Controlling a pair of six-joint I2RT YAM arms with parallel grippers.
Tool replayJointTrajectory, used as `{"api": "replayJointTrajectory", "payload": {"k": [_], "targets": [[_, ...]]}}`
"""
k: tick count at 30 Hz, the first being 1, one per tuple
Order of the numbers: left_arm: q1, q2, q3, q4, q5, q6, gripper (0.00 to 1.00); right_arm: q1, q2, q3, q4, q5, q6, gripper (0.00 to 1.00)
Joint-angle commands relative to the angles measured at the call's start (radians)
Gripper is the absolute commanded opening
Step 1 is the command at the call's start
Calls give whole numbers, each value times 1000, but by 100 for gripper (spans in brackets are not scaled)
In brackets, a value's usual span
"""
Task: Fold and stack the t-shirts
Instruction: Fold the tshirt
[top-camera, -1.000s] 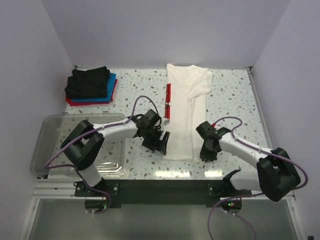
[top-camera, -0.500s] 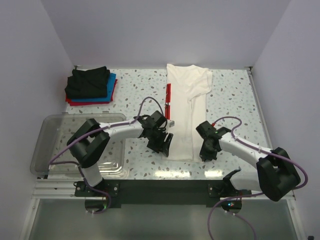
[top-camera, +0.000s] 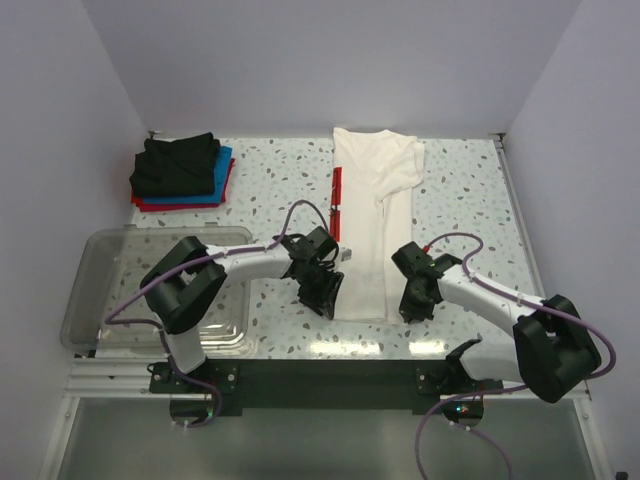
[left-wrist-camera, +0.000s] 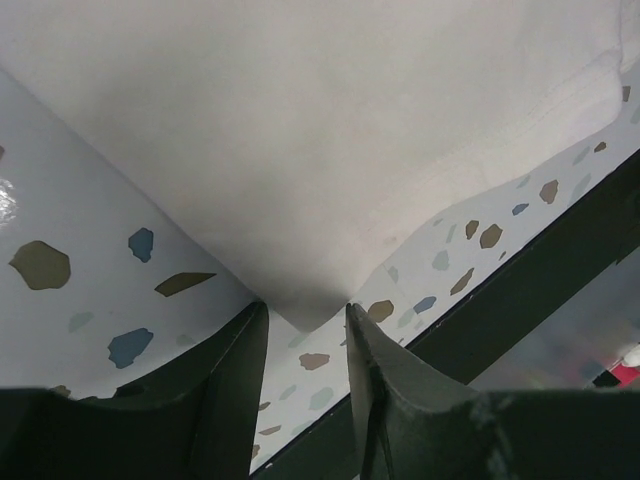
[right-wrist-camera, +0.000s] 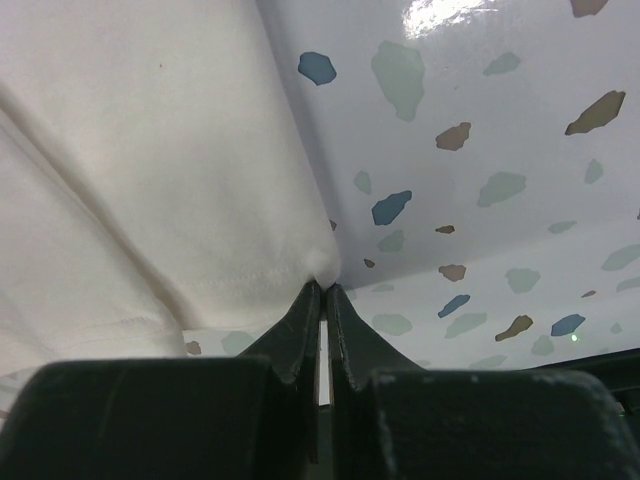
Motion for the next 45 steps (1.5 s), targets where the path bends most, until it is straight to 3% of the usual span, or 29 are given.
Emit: {"api": "replayJointTrajectory", "payload": {"k": [1, 11, 15, 24, 31, 39, 45], "targets": [[-19, 60, -23, -61, -39, 0, 42, 3, -8, -6, -23, 35, -1, 0], [-27, 100, -20, -46, -59, -15, 20, 1, -13, 7, -31, 43, -7, 0], [-27, 93, -15, -57, -110, -28, 1, 1, -33, 7, -49, 49, -6, 0], [-28, -21, 26, -141, -176, -22, 0, 1, -95, 92, -175, 102, -23, 0], [-12, -107, 150, -227, -260, -43, 0, 0, -88, 233, -212, 115, -35, 0], [88, -50, 305, -253, -213, -17, 0, -17, 64, 377, -164, 162, -72, 0], [171, 49, 434, -228, -177, 3, 0, -106, 176, 489, -92, 181, -157, 0]]}}
